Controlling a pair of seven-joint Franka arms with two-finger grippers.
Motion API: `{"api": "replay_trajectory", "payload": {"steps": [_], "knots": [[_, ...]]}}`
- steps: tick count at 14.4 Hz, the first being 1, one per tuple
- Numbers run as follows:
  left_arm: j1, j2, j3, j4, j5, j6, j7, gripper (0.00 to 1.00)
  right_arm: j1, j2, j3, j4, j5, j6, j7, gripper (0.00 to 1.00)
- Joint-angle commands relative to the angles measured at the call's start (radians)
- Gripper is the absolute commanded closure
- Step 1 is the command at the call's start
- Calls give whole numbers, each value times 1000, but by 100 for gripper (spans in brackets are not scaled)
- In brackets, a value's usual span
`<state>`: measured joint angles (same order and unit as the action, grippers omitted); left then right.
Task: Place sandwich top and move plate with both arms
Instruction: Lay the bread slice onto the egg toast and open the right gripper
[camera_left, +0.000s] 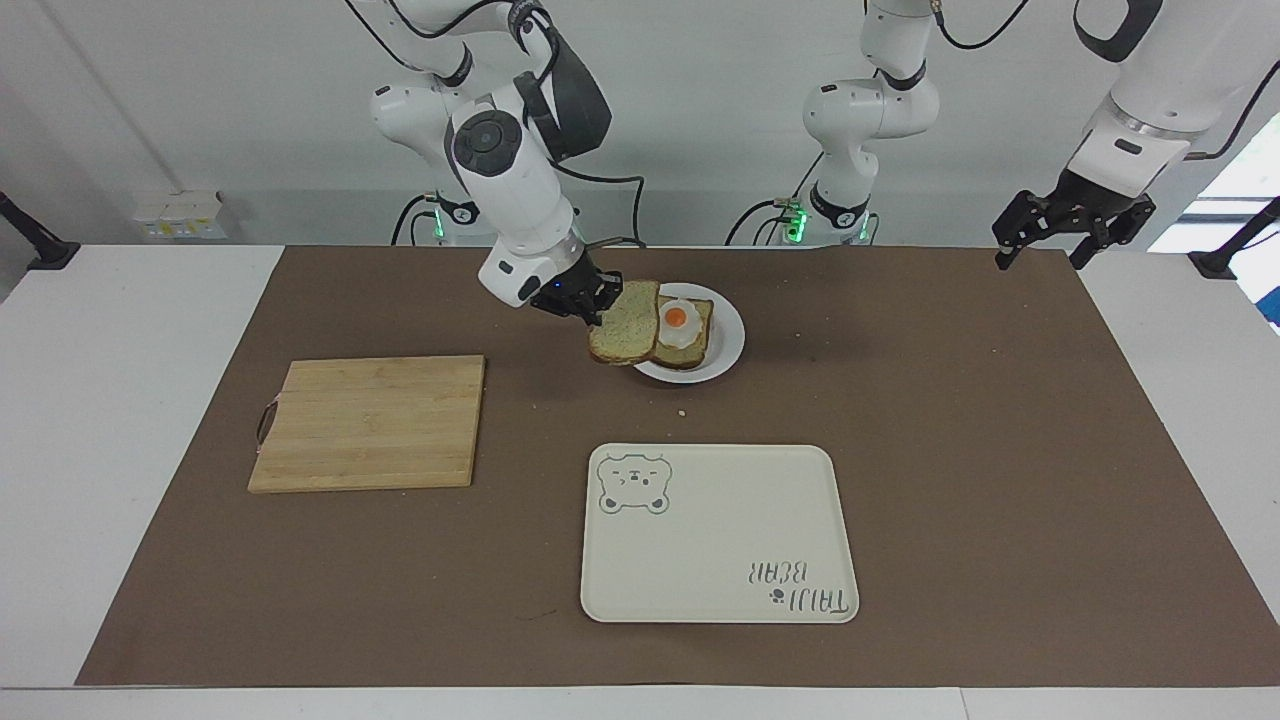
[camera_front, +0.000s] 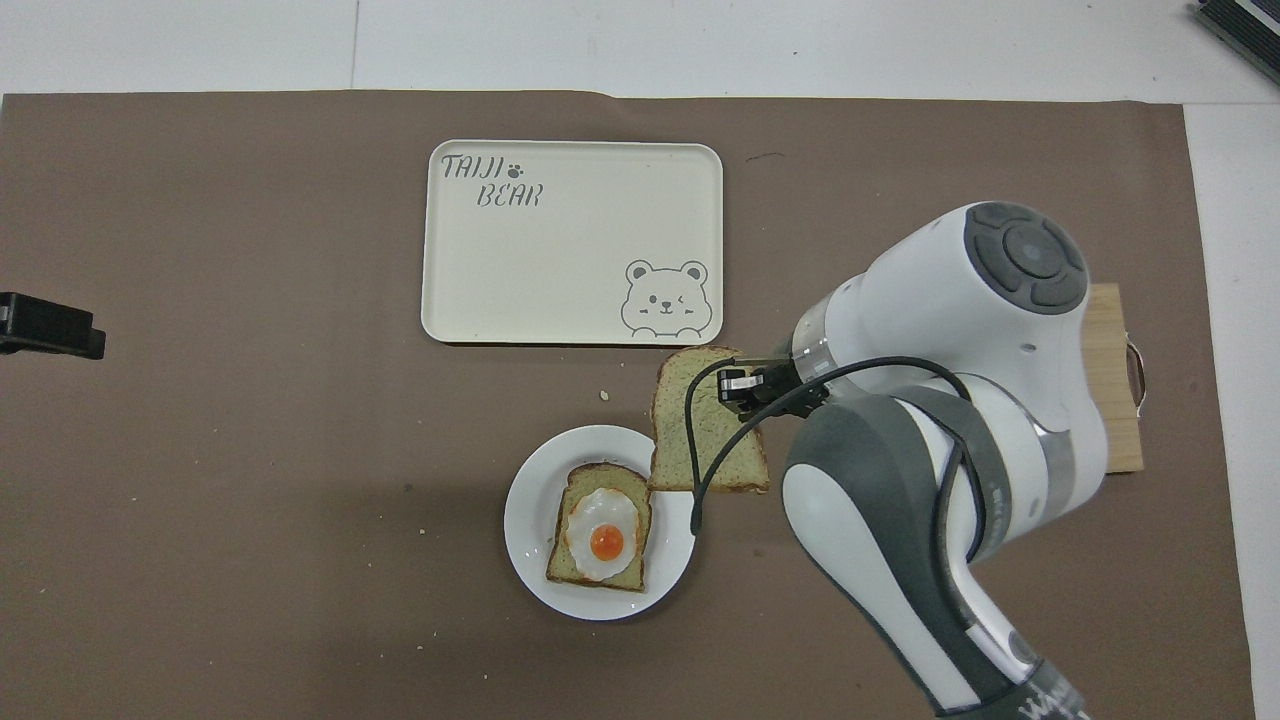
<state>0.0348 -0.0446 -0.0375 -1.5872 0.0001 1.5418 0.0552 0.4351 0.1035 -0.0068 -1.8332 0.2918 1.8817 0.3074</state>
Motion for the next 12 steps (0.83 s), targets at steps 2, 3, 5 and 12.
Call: {"api": "replay_trajectory", "payload": {"steps": [2,3,5,12], "knots": [[0,3,-1,10,14,-9,-11,0,76,24,2,-64,20,144,58,100],[0,3,-1,10,14,-9,-11,0,94,37,4,-73,23,160,61,100],[0,3,-1,10,14,-9,-11,0,137,71,4,-75,32,186,74,100],[0,3,-1,10,14,-9,-11,0,221,134,5,-121,63,284,70,100]]}}
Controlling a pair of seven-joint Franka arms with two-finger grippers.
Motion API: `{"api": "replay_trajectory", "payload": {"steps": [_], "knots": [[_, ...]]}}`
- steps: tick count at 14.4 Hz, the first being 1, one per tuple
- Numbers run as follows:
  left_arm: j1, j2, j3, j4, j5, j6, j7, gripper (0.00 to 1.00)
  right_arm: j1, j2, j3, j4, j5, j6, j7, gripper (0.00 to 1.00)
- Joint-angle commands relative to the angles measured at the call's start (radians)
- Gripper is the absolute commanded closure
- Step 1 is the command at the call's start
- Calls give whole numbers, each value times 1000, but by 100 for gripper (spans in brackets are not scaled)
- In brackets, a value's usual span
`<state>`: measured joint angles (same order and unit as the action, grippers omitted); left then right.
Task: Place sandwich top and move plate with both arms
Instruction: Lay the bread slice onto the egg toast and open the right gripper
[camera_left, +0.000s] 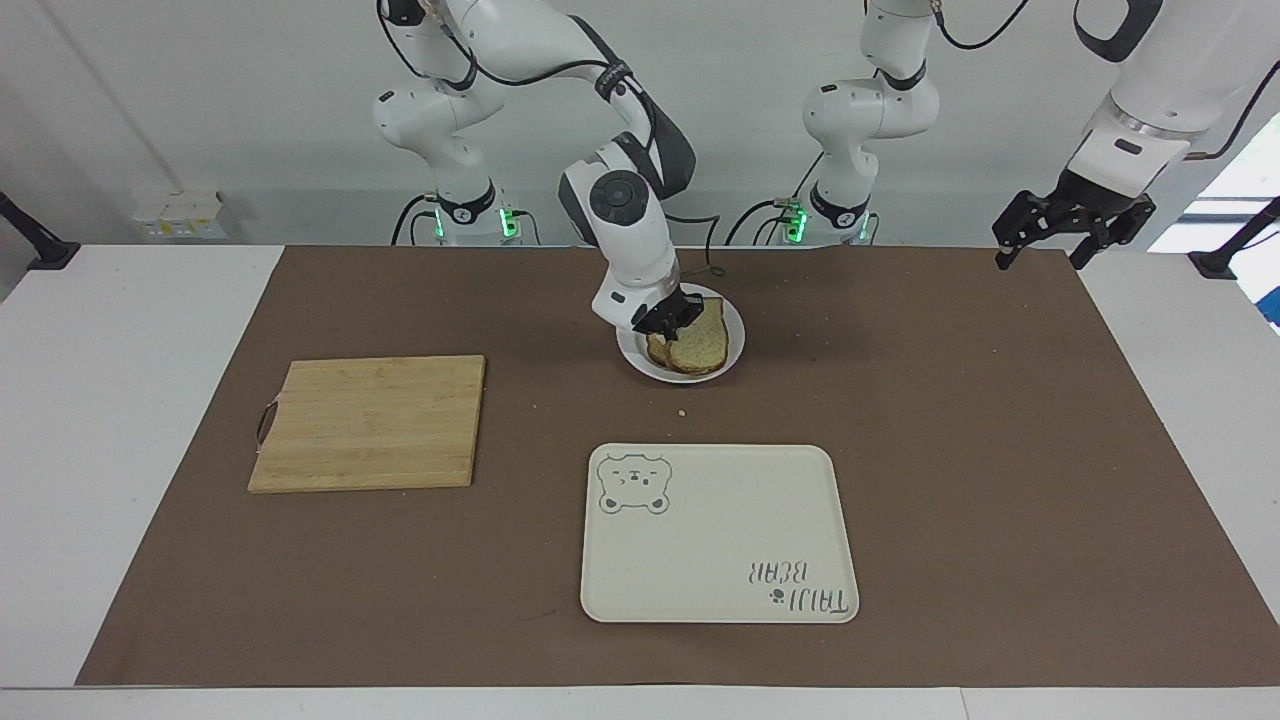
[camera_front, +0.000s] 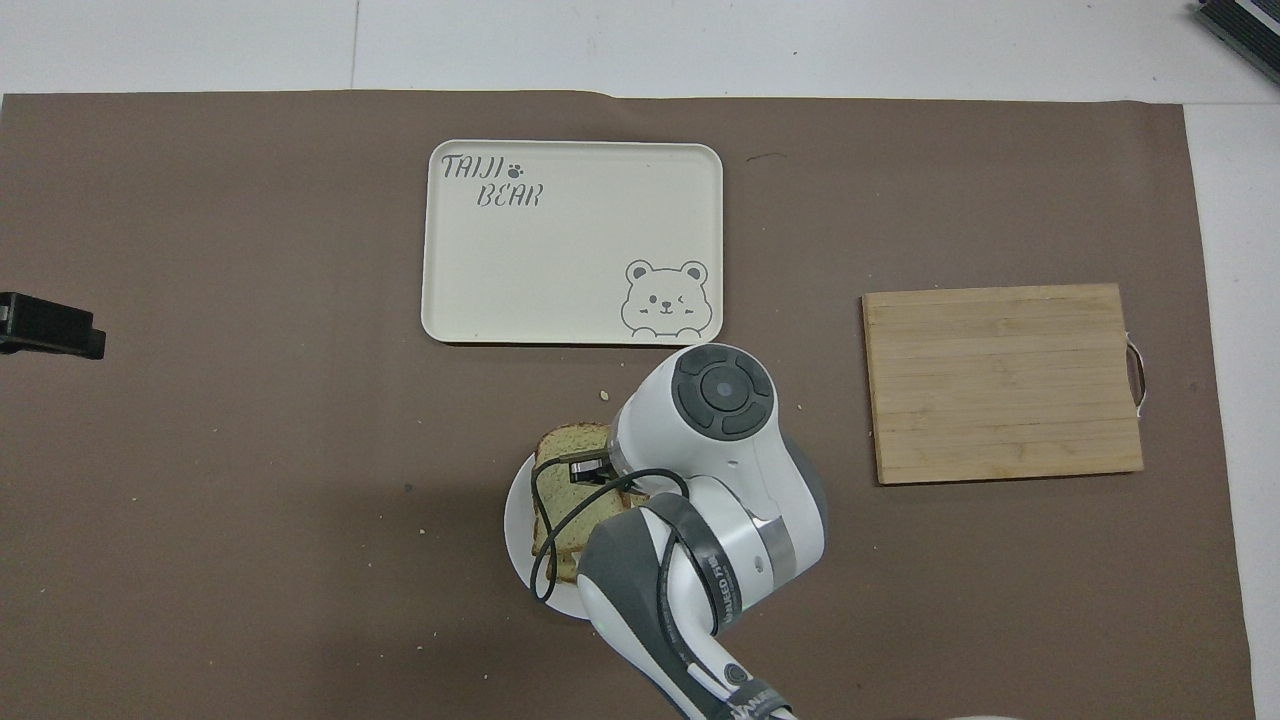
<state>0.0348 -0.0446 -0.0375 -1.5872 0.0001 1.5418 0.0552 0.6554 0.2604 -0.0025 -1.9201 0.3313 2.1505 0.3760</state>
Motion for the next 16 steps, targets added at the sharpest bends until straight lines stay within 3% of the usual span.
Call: {"api": "replay_trajectory", "payload": {"steps": [1,7,12,13,15,16], "knots": [[0,3,-1,10,14,-9,-11,0,4,-32,1,-46,23,12,1,100],[0,3,-1,10,14,-9,-11,0,13,-79,-1,-148,23,12,7,100],[0,3,-1,10,14,-9,-11,0,13,-78,-1,-148,92,25,40,100],[0,3,-1,10,14,-9,-11,0,9,-72,-1,-140,98,25,40,83],[0,3,-1,10,14,-9,-11,0,4,-69,-2,-132,98,25,31,0],[0,3,-1,10,14,-9,-11,0,4,-64,-2,-123,94,26,26,0]]}}
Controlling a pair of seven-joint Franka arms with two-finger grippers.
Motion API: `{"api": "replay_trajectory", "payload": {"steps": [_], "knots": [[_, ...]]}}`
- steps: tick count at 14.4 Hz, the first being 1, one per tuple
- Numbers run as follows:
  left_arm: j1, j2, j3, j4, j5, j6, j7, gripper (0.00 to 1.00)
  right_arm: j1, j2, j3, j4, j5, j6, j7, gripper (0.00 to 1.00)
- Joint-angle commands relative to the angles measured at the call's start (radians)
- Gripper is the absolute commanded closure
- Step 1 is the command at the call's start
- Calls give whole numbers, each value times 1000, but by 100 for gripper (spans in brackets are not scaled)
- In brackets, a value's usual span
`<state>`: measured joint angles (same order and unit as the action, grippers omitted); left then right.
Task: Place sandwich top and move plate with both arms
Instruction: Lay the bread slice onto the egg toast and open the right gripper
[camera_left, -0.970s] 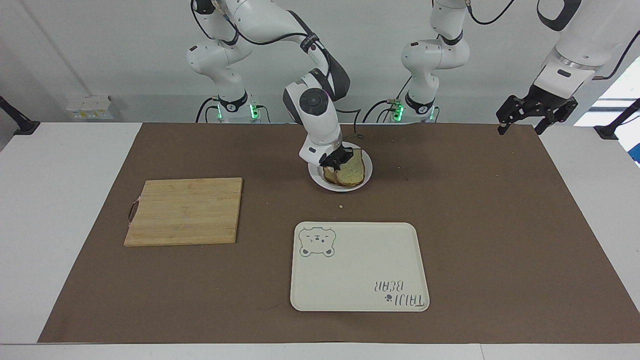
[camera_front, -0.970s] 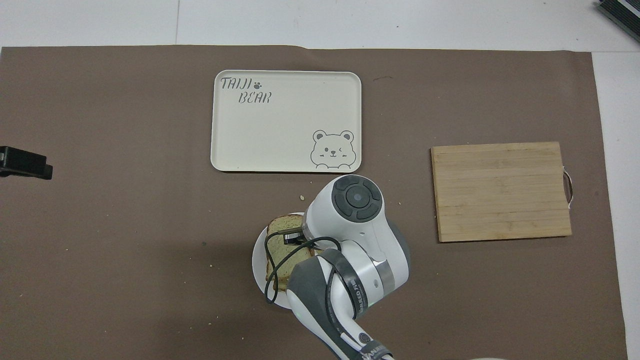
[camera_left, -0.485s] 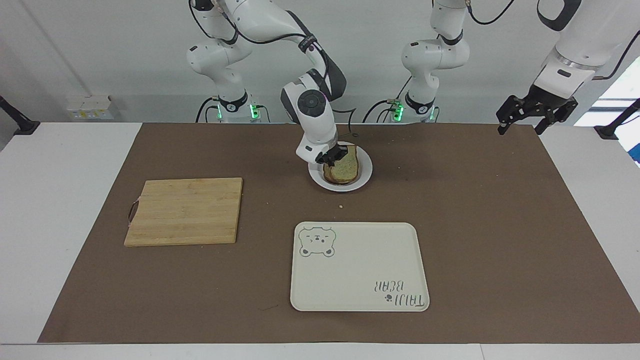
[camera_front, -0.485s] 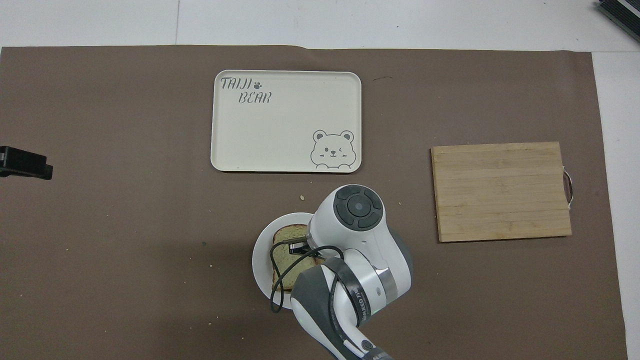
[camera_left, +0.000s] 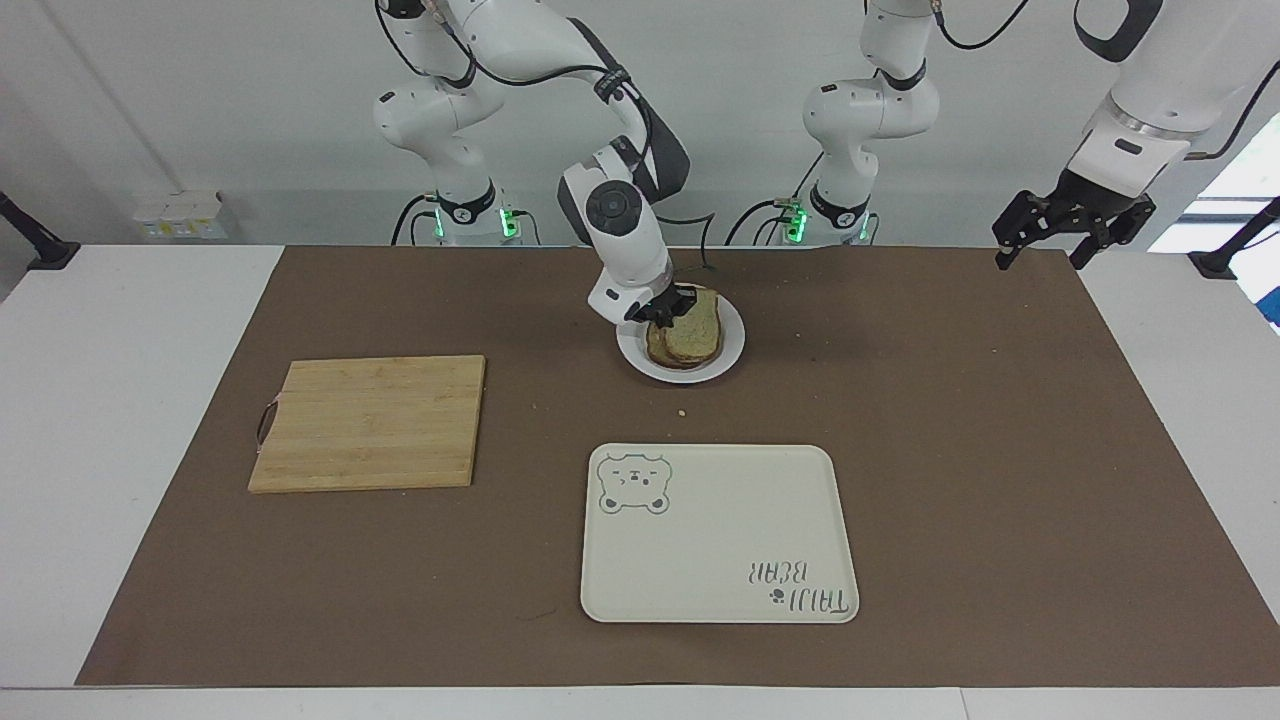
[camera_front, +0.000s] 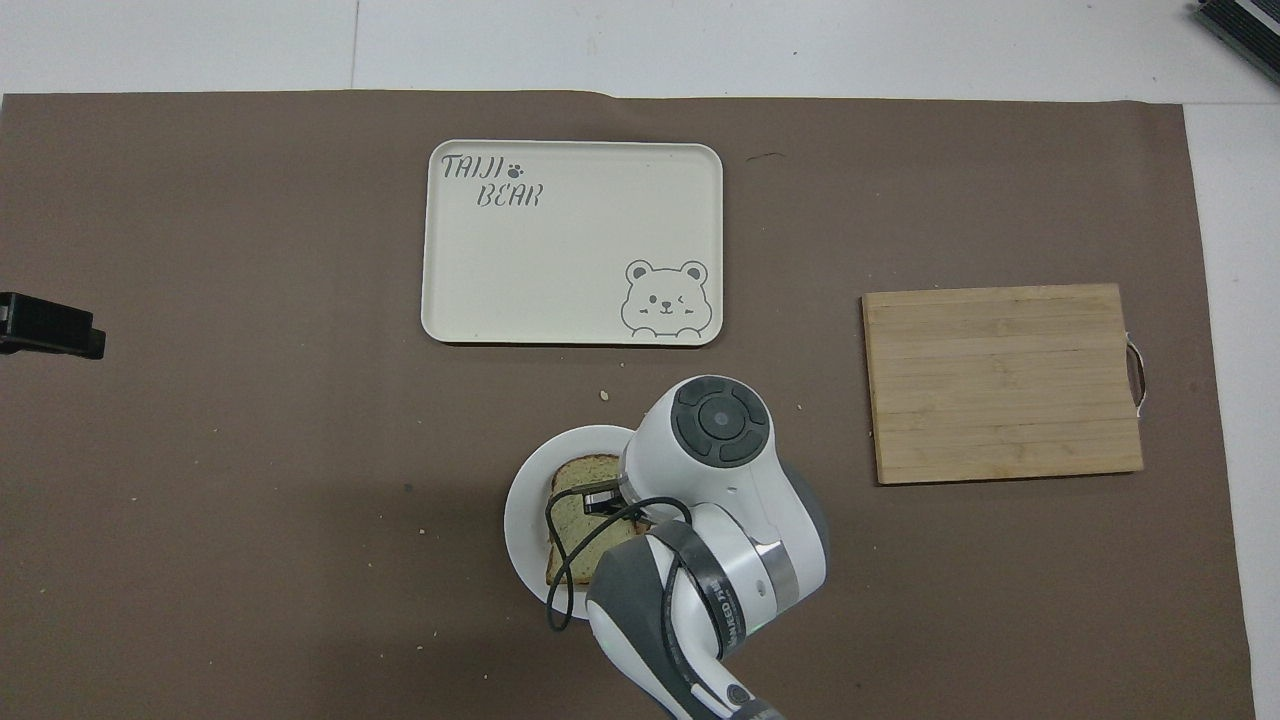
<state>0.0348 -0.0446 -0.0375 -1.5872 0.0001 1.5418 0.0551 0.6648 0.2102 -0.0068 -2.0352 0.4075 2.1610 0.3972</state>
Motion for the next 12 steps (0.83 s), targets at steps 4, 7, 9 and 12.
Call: {"api": "replay_trajectory", "payload": {"steps": [4,7,9,12], "knots": [[0,3,-1,10,14,-9,-11,0,-19,-14,-8,52,1,13,-8,0],[0,3,-1,10,14,-9,-11,0,-68,-55,-16,55,-56,2,-6,0],[0,3,-1,10,14,-9,-11,0,-117,-81,-13,55,-117,-1,-11,0],[0,3,-1,10,14,-9,-11,0,-166,-101,-13,87,-223,-18,-14,0]]}}
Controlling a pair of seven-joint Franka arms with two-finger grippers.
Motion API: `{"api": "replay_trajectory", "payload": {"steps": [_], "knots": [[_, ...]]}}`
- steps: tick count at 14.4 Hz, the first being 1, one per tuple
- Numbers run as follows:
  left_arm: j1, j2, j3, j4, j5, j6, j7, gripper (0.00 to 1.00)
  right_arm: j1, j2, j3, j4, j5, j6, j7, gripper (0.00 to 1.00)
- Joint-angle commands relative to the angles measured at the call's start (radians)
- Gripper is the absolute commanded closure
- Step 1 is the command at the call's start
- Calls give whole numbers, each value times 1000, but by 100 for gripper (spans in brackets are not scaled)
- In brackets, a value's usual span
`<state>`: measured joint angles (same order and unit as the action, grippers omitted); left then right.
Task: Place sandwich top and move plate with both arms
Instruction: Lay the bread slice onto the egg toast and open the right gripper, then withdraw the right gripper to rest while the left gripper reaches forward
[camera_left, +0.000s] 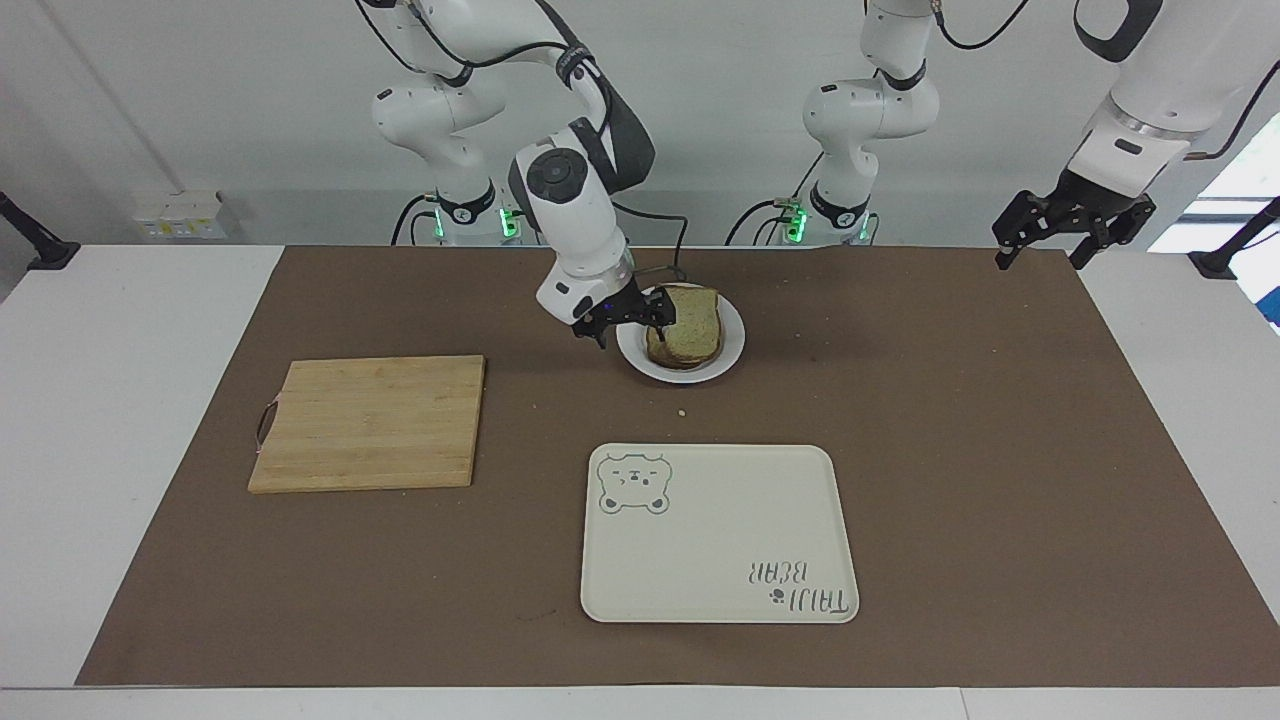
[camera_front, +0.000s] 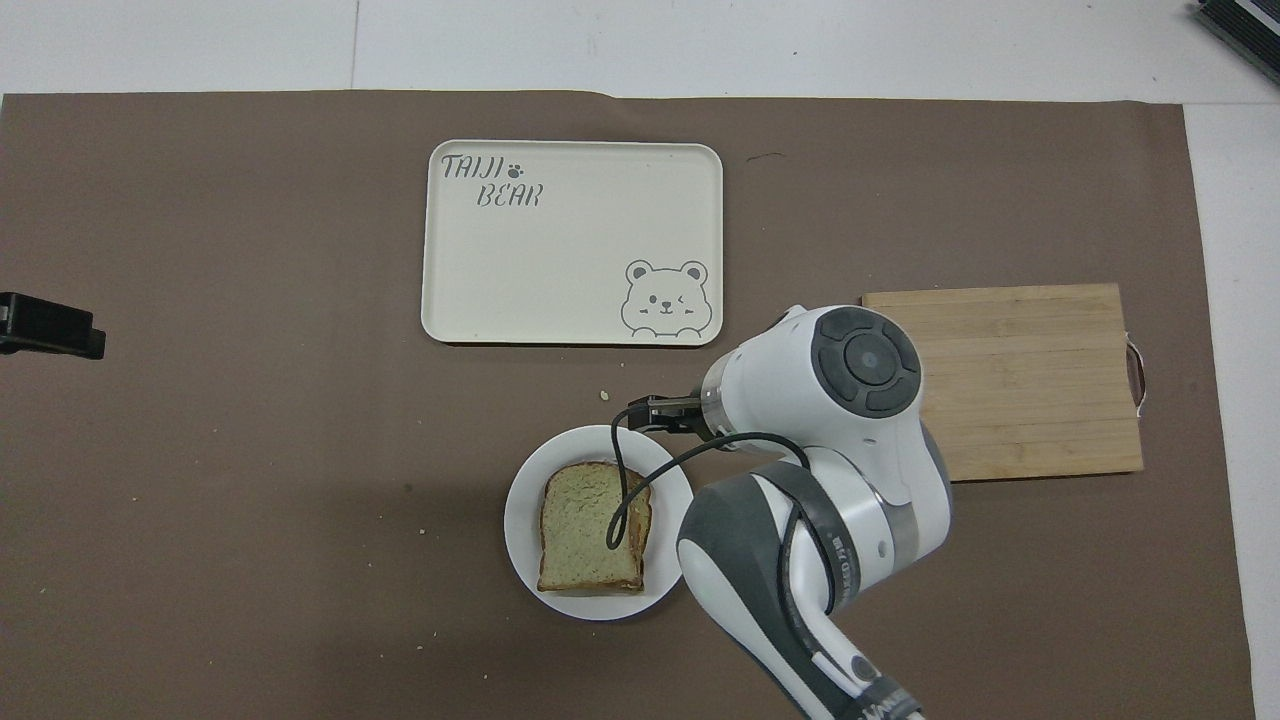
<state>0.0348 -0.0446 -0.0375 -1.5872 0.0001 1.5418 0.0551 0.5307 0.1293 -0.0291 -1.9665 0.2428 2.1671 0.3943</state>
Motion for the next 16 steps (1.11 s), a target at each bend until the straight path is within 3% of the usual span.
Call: {"api": "replay_trajectory", "payload": {"steps": [1,5,16], "knots": [[0,3,-1,10,14,-9,-11,0,-50,-23,9,43,-83,-61,-11,0],[0,3,-1,10,14,-9,-11,0,-103,-33,8,126,-89,-191,-14,0],[-13,-12,-8,9,8,-37,-9,0,-319,-189,5,127,-94,-383,-195,0]]}}
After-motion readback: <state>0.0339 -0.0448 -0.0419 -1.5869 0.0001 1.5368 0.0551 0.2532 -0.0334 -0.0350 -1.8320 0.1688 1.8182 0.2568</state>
